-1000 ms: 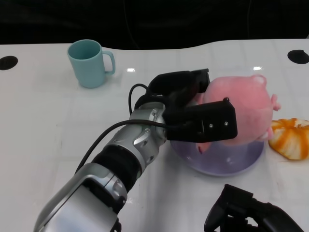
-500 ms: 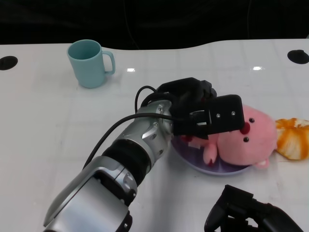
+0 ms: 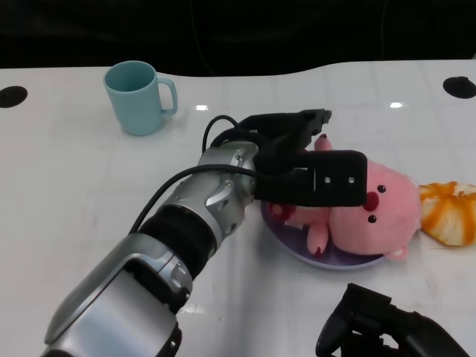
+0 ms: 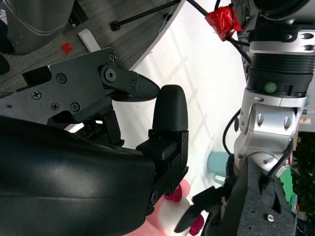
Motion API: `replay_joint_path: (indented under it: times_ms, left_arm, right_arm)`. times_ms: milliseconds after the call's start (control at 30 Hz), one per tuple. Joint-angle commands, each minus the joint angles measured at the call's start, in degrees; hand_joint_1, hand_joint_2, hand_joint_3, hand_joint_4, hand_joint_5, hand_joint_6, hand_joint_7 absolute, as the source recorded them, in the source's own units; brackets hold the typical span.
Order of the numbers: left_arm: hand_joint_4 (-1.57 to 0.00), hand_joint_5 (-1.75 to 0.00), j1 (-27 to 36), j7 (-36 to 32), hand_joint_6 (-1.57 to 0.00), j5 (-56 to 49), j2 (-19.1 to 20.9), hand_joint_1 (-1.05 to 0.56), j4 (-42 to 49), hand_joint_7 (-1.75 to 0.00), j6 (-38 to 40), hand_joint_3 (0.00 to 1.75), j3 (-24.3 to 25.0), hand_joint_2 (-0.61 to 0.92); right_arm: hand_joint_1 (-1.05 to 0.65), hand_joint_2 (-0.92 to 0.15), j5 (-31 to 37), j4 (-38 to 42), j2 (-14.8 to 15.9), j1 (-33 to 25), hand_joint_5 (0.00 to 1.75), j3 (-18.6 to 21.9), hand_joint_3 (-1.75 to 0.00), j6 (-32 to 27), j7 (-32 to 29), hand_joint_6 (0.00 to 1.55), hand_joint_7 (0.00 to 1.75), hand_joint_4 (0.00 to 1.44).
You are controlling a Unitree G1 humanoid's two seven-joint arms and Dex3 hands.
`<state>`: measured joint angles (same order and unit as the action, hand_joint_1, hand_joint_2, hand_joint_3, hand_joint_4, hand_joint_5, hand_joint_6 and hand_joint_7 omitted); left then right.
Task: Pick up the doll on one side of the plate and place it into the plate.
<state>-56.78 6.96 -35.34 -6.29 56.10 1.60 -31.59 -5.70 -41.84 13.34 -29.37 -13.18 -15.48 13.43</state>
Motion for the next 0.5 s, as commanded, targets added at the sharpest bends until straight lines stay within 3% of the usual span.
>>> replay_joint_path:
  times_ms: [33, 300, 500]
  left_arm:
    - [0.0, 0.0, 1.44, 2.27, 0.0, 0.01, 3.0, -0.96, -5.26, 0.0, -0.39, 0.5, 0.0, 0.92]
    - [0.0, 0.0, 8.81, 8.15, -0.01, 1.51, 10.03, -0.96, -22.09, 0.0, 0.27, 0.49, 1.96, 0.92]
    - [-0.05, -0.04, 15.67, 9.58, -0.05, 4.83, 14.13, -0.87, -33.02, -0.03, -1.78, 0.39, 5.19, 0.92]
  right_arm:
    - [-0.2, -0.83, -0.57, -0.25, 0.41, 0.07, 1.75, 1.07, -0.7, 0.23, 0.23, 0.43, 1.7, 0.66]
    - [-0.19, -0.83, -1.18, 0.25, 0.67, 0.5, 1.75, 1.98, -0.7, 0.16, 0.79, 0.43, 1.71, 0.66]
    - [-0.19, -0.83, -1.48, 0.83, 0.68, 0.72, 1.75, 2.6, -0.71, 0.27, 1.55, 0.43, 1.71, 0.66]
